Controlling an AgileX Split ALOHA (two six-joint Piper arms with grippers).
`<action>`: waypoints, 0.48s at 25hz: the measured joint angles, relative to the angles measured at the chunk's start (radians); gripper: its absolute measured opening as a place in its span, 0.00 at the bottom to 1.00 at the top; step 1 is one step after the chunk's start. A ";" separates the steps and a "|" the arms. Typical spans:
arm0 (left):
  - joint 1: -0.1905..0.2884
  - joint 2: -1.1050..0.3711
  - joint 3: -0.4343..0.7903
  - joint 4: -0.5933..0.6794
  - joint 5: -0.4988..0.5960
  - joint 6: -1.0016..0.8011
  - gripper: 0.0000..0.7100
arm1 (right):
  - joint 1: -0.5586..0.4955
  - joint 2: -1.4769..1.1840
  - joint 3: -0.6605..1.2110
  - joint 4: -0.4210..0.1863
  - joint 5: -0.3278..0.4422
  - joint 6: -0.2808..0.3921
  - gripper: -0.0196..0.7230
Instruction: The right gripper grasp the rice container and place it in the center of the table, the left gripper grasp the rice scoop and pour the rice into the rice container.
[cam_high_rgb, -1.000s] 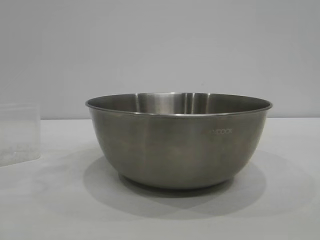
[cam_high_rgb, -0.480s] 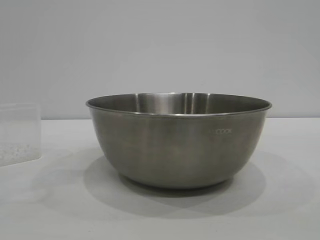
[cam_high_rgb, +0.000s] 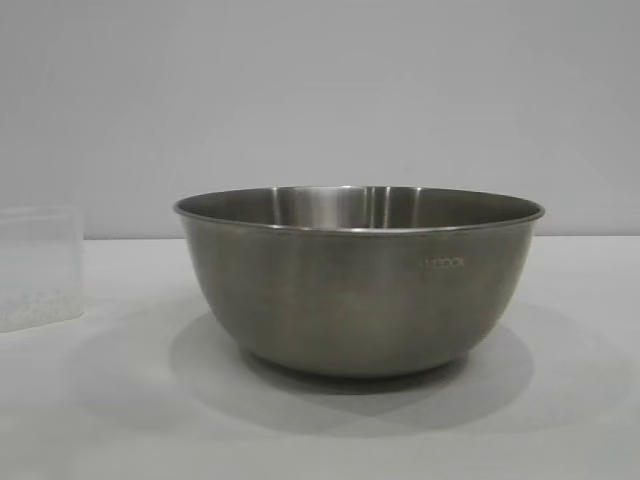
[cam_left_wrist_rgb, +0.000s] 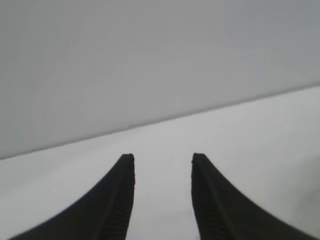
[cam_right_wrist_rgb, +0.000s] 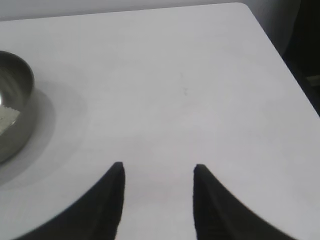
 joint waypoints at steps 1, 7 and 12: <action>0.000 -0.050 0.000 0.007 0.054 -0.022 0.31 | 0.000 0.000 0.000 0.000 0.000 0.000 0.46; 0.002 -0.320 0.001 0.011 0.413 -0.108 0.31 | 0.000 0.000 0.000 0.000 0.000 0.000 0.46; 0.002 -0.459 -0.044 -0.228 0.723 0.039 0.31 | 0.000 0.000 0.000 0.000 0.000 0.000 0.46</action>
